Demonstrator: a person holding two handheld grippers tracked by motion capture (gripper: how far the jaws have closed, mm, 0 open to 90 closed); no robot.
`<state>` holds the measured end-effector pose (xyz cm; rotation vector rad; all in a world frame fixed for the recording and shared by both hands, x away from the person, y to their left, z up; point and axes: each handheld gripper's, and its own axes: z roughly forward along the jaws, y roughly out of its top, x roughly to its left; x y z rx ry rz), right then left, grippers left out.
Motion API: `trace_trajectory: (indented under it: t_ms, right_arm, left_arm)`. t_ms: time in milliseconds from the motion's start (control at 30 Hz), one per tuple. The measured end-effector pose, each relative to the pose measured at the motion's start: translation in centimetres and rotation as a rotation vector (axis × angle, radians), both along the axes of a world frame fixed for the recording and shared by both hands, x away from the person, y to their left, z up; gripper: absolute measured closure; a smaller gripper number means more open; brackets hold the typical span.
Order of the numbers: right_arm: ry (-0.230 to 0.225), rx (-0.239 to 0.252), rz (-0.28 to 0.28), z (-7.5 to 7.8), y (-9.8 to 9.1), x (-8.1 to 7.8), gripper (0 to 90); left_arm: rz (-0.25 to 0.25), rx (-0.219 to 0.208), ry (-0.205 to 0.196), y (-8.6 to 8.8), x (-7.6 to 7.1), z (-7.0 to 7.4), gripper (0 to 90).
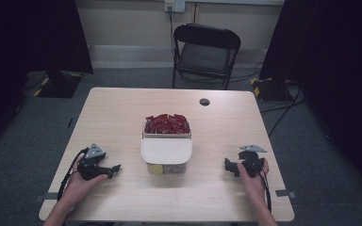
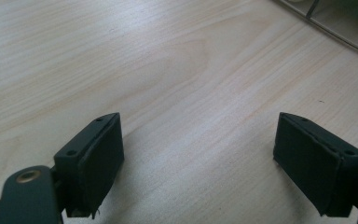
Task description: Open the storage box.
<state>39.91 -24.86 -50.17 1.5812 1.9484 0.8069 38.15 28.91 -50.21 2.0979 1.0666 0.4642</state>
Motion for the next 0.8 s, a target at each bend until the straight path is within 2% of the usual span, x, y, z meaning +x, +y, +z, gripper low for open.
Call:
trace_trajectory:
  t_ms: [367,400,433,467,533,567,600,733,800]
  right_arm:
    - [0.013,0.008,-0.011,0.2,0.0,-0.1,3.7]
    - [0.013,0.008,-0.023,0.3,-0.1,-0.1,9.0]
    - [0.013,0.008,-0.023,0.3,-0.1,-0.1,9.0]
    - [0.009,0.008,-0.026,0.5,-0.2,-0.2,16.0]
    - [0.011,0.024,-0.027,0.6,-0.3,-0.2,14.8]
    - [0.022,0.066,-0.023,0.7,-0.6,-0.3,14.9]
    - [0.025,0.074,-0.018,0.8,-0.6,-0.3,13.8]
    - [0.024,0.066,-0.01,1.0,-0.5,-0.4,14.3]
    - [0.019,0.075,0.012,1.2,-0.4,-0.5,14.2]
  left_arm:
    - [-0.001,0.001,0.0,0.0,0.0,0.0,15.5]
    - [-0.001,0.001,0.0,0.0,0.0,0.0,15.5]
    - [-0.001,0.001,0.0,0.0,0.0,0.0,15.5]
    - [-0.001,0.001,0.0,0.0,0.0,0.0,15.5]
    - [-0.001,0.001,0.0,0.0,0.0,0.0,15.5]
    - [-0.002,0.001,0.0,0.0,0.0,0.0,15.5]
    - [-0.001,0.001,0.0,0.0,0.0,0.0,15.5]
    - [-0.002,0.001,0.0,0.0,0.0,0.0,15.5]
    - [-0.002,0.001,0.001,0.0,0.0,0.0,15.4]
